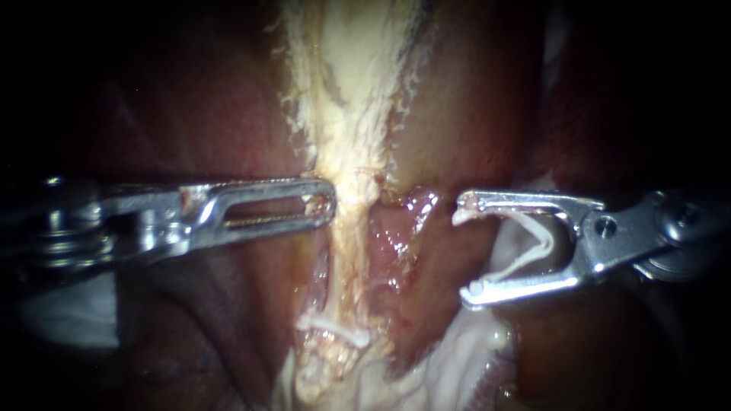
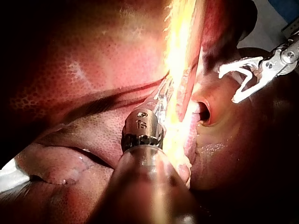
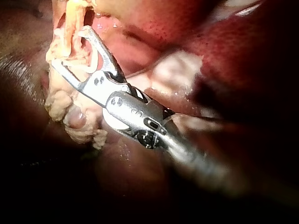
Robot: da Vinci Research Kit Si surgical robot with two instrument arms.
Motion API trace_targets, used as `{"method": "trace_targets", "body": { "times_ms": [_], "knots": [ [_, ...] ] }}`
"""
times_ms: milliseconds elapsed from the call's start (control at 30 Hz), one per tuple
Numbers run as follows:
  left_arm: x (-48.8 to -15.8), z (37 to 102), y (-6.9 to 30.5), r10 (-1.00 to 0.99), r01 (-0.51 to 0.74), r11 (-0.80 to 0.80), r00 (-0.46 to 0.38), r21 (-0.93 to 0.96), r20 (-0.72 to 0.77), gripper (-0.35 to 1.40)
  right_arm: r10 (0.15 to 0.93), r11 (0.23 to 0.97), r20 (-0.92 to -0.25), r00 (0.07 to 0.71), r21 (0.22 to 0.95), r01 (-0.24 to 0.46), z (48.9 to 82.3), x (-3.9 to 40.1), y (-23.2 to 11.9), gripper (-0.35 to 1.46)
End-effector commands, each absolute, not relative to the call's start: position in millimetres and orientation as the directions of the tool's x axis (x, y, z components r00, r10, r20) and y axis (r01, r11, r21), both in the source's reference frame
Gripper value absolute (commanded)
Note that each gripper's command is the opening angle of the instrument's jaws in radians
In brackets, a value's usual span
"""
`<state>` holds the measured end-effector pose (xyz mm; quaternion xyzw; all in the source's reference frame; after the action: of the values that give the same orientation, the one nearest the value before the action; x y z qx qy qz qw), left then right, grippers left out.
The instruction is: Clipping second clip left tube
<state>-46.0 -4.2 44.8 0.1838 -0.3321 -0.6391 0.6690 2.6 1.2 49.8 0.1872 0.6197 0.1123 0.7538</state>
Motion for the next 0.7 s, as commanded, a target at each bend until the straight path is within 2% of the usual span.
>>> {"method": "trace_targets", "body": {
  "times_ms": [33,500,700],
  "knots": [
    [-45.8,44.5,-4.2,-0.977,0.732,0.116,-0.037,0.672,0.208,-0.35,0.401,0.905,-0.892,0.207,0.421,0.063,49.8,2.7,1.1,0.6],
    [-41.7,37.2,-3.7,-0.977,0.736,0.098,-0.058,0.67,0.207,-0.35,0.385,0.909,-0.903,0.192,0.406,0.088,51.2,5.0,-0.8,0.6],
    [-41.5,36.8,-3.7,-0.976,0.737,0.097,-0.06,0.669,0.208,-0.35,0.405,0.894,-0.886,0.224,0.435,0.104,52.7,7.6,-2.4,0.6]
  ]
}}
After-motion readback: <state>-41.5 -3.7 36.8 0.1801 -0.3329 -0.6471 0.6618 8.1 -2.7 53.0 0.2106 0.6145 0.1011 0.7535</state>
